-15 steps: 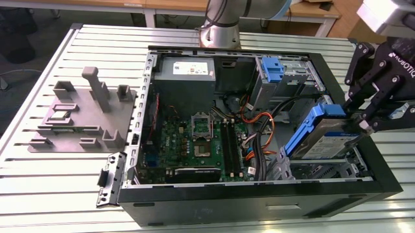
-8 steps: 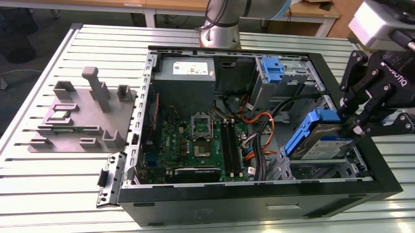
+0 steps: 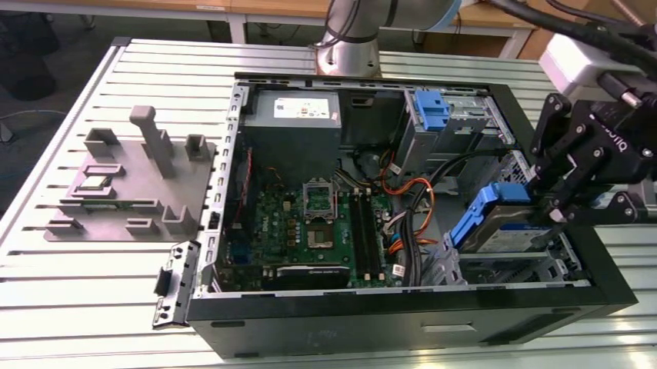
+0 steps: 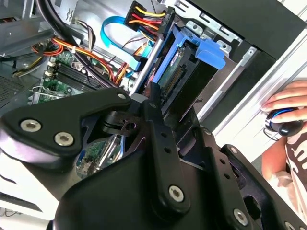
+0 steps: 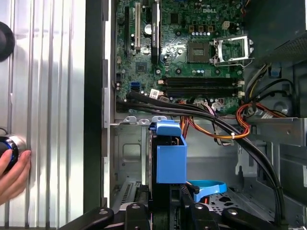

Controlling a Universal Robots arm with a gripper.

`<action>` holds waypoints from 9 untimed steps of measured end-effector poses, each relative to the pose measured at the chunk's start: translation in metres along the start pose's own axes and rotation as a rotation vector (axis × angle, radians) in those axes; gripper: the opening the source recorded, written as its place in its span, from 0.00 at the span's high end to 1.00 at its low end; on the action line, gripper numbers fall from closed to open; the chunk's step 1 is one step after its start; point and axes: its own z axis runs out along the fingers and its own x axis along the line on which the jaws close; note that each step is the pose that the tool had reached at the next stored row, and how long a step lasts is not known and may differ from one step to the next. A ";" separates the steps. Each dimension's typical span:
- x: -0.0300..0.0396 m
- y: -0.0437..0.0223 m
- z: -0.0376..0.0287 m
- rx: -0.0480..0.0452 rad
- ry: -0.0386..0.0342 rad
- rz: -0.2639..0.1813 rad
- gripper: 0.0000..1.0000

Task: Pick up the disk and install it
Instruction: 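Insert the disk into the insertion slot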

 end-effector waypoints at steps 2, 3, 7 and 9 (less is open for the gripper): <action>0.0001 -0.0001 0.0035 0.0000 0.0001 0.000 0.65; 0.0002 -0.0002 0.0053 0.0000 0.0001 0.000 0.65; 0.0007 -0.0005 0.0123 0.0000 0.0000 0.000 0.65; 0.0007 -0.0005 0.0126 0.0000 0.0002 0.000 0.65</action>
